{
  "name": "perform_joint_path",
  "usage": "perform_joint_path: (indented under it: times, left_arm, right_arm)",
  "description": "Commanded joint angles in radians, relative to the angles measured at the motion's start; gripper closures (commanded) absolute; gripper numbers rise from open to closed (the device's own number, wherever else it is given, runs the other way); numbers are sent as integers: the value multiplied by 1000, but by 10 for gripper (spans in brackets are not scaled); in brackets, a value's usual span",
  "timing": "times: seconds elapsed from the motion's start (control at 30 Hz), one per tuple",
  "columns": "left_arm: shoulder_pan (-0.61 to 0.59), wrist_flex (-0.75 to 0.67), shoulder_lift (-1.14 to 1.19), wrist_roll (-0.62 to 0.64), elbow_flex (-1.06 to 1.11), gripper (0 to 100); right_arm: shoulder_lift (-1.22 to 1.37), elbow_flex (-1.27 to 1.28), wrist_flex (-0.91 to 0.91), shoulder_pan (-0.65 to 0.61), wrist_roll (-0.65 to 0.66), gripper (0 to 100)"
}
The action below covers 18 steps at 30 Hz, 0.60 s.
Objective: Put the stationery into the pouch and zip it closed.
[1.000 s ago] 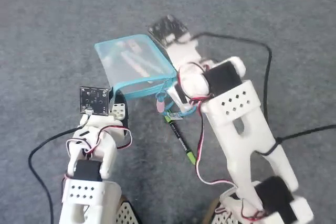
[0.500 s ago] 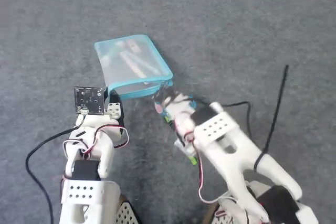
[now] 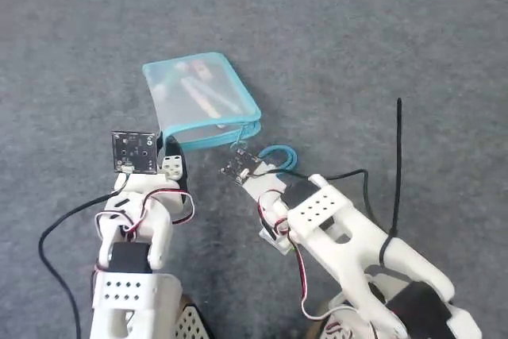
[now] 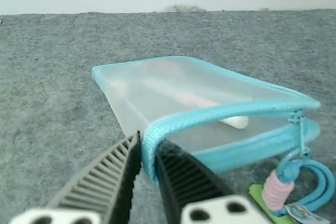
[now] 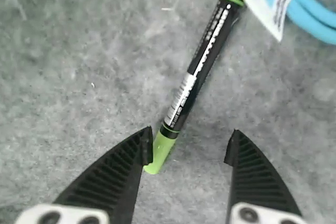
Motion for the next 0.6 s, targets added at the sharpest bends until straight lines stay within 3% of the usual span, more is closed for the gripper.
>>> perform_joint_path:
  times: [0.0,0.2,0.57]
  left_arm:
    - [-3,-34,-20,-9,-18,988]
    - [-6,-32,-20,-9,-19,988]
    - [-8,-31,-20,-9,-16,988]
  right_arm:
    - [-44,-2,-21,-4,12,780]
    - [-42,3,-28,21,12,895]
    - [-42,-2,-31,277,6,970]
